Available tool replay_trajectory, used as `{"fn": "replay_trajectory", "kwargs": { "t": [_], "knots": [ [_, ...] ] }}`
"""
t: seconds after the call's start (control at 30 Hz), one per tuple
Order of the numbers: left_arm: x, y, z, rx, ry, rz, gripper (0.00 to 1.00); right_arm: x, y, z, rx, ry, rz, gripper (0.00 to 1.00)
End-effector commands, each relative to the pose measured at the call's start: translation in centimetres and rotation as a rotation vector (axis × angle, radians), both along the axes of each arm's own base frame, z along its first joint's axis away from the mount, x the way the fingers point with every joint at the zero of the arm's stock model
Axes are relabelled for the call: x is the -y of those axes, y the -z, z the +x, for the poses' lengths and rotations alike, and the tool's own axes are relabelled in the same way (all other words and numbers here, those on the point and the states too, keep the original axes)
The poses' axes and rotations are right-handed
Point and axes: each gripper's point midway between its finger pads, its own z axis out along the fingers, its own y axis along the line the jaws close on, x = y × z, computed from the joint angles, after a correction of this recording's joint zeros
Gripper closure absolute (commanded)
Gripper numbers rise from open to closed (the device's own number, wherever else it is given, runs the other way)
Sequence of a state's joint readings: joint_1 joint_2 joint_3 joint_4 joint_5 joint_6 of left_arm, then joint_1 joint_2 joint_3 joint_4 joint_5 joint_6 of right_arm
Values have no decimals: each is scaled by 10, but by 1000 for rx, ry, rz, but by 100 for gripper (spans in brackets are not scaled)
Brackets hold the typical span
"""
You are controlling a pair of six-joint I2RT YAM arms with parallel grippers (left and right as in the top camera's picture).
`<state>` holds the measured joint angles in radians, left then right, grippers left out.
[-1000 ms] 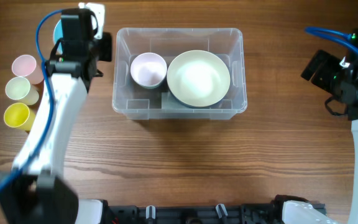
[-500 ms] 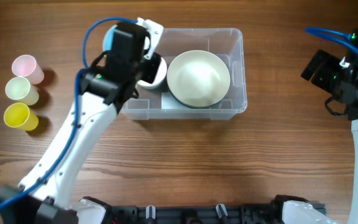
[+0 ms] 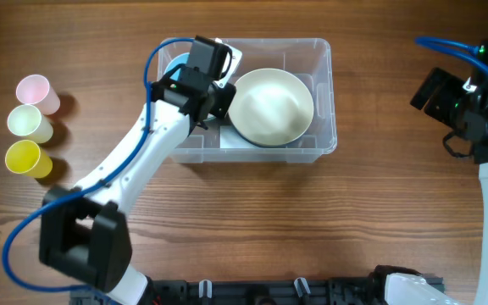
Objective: Pack container
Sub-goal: 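Carry the light blue bowl into the box onto the pink bowl, release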
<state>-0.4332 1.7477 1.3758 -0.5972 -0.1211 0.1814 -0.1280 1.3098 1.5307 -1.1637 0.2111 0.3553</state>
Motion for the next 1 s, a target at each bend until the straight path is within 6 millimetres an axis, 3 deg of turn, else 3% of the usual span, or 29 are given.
{"fn": "replay_trajectory", "kwargs": {
  "t": [0.0,0.13,0.2,0.27,0.3,0.33,0.47,0.6,0.67,0.77,0.83,0.97],
  "knots": [
    [6,14,4,-17,9,-1,96,4,-5,3,14,22,-9,0],
    [8,15,8,-7,9,-6,96,4,-5,3,14,22,-9,0],
    [9,14,9,1,9,-9,89,4,-5,3,15,22,-9,0],
    [9,14,10,4,9,-11,45,4,-5,3,14,22,-9,0],
    [9,14,10,4,9,-11,33,4,-5,3,14,22,-9,0],
    [9,14,10,4,9,-11,28,4,-5,3,14,22,-9,0],
    [10,0,12,29,3,-27,24,4,-5,3,14,22,-9,0],
    [1,-37,12,85,-48,-47,26,4,-5,3,14,22,-9,0],
    [-14,-59,11,126,-126,-49,29,4,-5,3,14,22,-9,1],
    [-63,-97,3,189,-330,-49,28,4,-5,3,14,22,-9,0],
    [-93,-109,-5,204,-454,-59,28,4,-5,3,14,22,-9,0],
    [-175,-124,-32,188,-750,-113,28,4,-5,3,15,22,-9,0]
  ]
}}
